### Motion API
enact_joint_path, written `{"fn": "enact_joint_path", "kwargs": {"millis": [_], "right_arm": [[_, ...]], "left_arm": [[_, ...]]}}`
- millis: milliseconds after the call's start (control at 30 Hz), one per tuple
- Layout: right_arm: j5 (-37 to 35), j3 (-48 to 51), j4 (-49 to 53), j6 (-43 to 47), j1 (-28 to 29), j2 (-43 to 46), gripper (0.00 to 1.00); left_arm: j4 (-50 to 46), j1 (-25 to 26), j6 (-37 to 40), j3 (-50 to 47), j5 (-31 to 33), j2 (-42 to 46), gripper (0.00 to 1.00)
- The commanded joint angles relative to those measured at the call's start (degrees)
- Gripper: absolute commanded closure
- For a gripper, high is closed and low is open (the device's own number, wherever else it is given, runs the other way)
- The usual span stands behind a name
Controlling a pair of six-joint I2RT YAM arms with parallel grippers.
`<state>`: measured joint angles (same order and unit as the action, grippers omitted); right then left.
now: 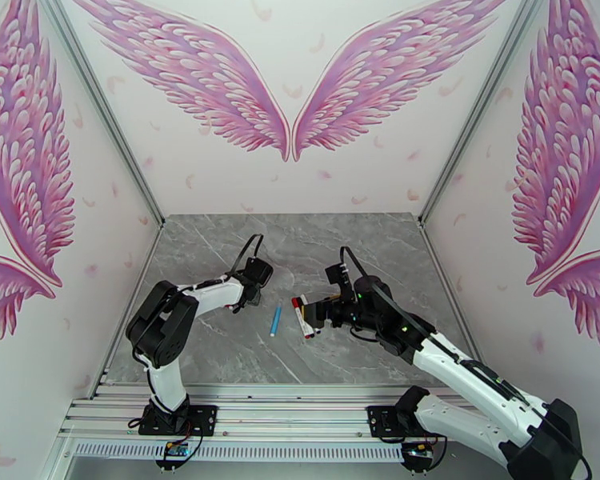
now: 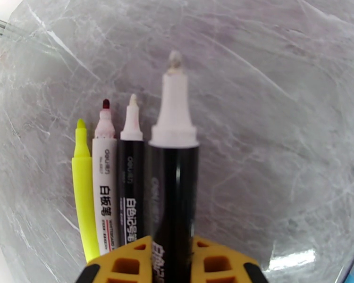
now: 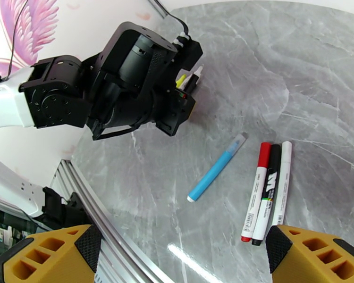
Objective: Open the pen caps
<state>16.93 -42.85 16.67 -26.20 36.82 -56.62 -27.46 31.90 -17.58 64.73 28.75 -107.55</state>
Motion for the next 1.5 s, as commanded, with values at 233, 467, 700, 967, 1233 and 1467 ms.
{"fn": "enact_joint_path", "kwargs": {"millis": [233, 467, 700, 967, 1233, 1467], "right_arm": [[-1.0, -2.6, 0.6, -0.4, 0.4, 0.6, 0.01], [-1.9, -2.0, 1.1, -0.7, 0.4, 1.8, 0.01], [-1.9, -1.9, 1.6, -0.7, 0.4, 2.1, 0.01], [-1.9, -1.2, 1.4, -1.0, 0.4, 2.4, 0.01], [-1.8, -0.9, 1.8, -0.8, 0.4, 2.7, 0.01], [-3.7, -0.7, 4.9, 0.2, 0.4, 3.5, 0.01]], "left_arm": [[-3.6, 0.6, -1.1, 3.3, 4.2, -2.8, 0.92], [-4.1, 1.0, -1.6, 3.1, 4.6, -3.4, 0.87], [-4.7, 1.1, -1.5, 4.1, 5.5, -3.7, 0.78], [-5.4, 1.3, -1.1, 4.8, 6.4, -3.4, 0.71], [-6.9, 1.6, -2.4, 5.1, 3.3, -1.1, 0.72], [-7.0, 2.2, -10.2, 0.9, -10.3, 7.9, 0.72]]}}
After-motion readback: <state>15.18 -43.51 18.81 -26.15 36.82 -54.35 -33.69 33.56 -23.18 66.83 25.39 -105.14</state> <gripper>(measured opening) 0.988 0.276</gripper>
